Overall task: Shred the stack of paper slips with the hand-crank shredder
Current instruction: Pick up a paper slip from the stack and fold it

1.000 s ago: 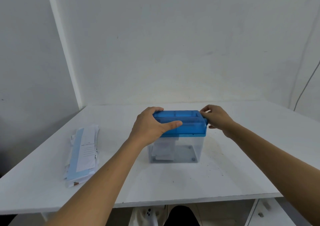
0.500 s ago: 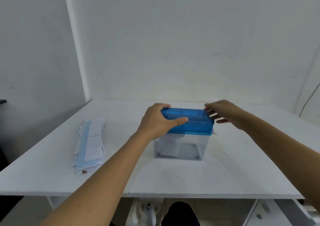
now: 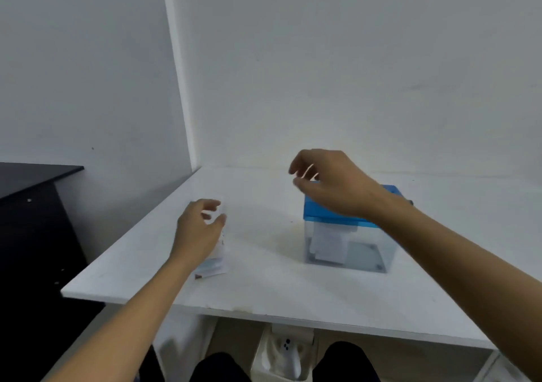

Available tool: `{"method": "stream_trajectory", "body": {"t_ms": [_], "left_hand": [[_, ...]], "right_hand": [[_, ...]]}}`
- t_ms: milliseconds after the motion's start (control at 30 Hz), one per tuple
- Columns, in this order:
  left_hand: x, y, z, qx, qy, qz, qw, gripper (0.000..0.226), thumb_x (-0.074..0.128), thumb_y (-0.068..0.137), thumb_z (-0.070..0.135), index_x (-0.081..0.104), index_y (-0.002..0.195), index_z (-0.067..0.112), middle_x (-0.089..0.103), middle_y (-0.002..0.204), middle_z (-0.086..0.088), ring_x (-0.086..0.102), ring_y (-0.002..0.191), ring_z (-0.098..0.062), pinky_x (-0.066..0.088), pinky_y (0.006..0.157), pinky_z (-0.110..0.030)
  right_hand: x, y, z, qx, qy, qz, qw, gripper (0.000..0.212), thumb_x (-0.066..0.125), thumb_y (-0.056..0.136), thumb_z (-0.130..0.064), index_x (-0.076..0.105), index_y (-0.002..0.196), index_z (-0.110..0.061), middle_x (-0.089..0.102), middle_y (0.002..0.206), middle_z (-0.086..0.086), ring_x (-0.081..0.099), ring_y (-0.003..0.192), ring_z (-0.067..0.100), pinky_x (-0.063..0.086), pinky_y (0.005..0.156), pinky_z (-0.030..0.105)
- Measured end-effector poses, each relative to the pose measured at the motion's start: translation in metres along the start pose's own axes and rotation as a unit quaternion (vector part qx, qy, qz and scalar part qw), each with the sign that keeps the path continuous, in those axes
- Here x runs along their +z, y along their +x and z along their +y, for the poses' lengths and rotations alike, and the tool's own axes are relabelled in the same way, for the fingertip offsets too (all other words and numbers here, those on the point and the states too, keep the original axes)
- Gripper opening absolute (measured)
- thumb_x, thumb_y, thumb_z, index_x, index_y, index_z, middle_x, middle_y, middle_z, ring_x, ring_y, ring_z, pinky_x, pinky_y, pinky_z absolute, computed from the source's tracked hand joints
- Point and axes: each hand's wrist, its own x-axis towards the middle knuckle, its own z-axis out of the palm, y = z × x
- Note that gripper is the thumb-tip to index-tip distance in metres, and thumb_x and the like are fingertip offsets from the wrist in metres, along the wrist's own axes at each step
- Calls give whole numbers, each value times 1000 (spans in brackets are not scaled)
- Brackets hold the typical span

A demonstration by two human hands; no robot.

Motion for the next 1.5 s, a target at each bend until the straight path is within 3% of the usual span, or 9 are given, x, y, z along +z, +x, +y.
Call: {"method": "stream_trajectory", "body": {"t_ms": [133, 300, 467, 567, 900, 1100, 1267, 1400, 1500], "left_hand": [[-23, -10, -45, -64, 72, 41, 995, 19, 64, 96, 17, 62, 115, 19, 59, 116, -4, 60, 103, -24, 52, 83, -36], [-20, -19, -57, -53, 147, 28, 987, 24, 53, 102, 30, 57, 122, 19, 59, 123, -3, 57, 112, -23, 50, 95, -43], [-16, -22, -54, -43, 212, 7, 976, 31, 44, 105, 30, 52, 132, 16, 54, 134, -4, 49, 122, -21, 39, 101, -35], [-17, -19, -57, -41, 230, 1, 972, 34, 44, 106, 31, 52, 135, 19, 53, 136, -3, 48, 123, -21, 39, 102, -36], [-12, -15, -66, -46, 254, -6, 966, 55, 53, 95, 60, 51, 138, 27, 55, 131, -1, 48, 123, -22, 43, 102, -39], [-11, -14, -68, -45, 250, -4, 967, 49, 55, 96, 53, 49, 138, 27, 53, 132, 0, 46, 124, -21, 40, 103, -40], [-11, -15, -67, -46, 237, -1, 971, 45, 54, 98, 49, 50, 136, 26, 52, 132, 0, 46, 123, -21, 40, 103, -41], [-12, -15, -66, -47, 228, 7, 972, 40, 57, 96, 51, 52, 126, 25, 55, 126, 2, 49, 120, -20, 42, 101, -40], [-12, -16, -65, -43, 230, 9, 972, 33, 60, 94, 51, 49, 113, 26, 55, 119, 4, 50, 116, -20, 43, 97, -38]], "right_hand": [[56, 7, -33, -53, 6, -72, 996, 15, 60, 94, -24, 67, 107, -21, 65, 101, -5, 61, 88, 9, 50, 80, 24], [141, 16, -38, 71, 58, -173, 981, 34, 59, 95, -37, 61, 123, -18, 66, 117, 2, 61, 99, 16, 52, 89, 32], [213, 27, -32, 207, 36, -127, 969, 73, 51, 87, -73, 49, 137, -18, 56, 137, 2, 53, 122, 24, 48, 99, 41], [232, 31, -36, 218, -4, -86, 972, 77, 47, 82, -81, 54, 131, -22, 59, 133, 0, 51, 122, 24, 41, 100, 41], [227, 19, -37, 225, 97, -40, 969, 47, 54, 97, -46, 46, 137, -23, 58, 142, -2, 60, 117, 23, 47, 102, 40], [223, 17, -33, 254, 171, 11, 952, 46, 53, 100, -24, 37, 143, -24, 55, 143, 2, 61, 115, 23, 53, 90, 33], [222, 18, -33, 256, 184, 13, 949, 40, 50, 102, -32, 42, 141, -25, 59, 138, 0, 61, 115, 20, 53, 94, 34], [218, 17, -32, 260, 273, 82, 922, 30, 50, 104, -28, 46, 133, -22, 56, 139, -2, 56, 107, 8, 47, 69, 9], [216, 15, -31, 223, 333, 93, 911, 21, 56, 101, -21, 49, 120, -25, 59, 132, -3, 52, 103, 5, 45, 60, 3]]}}
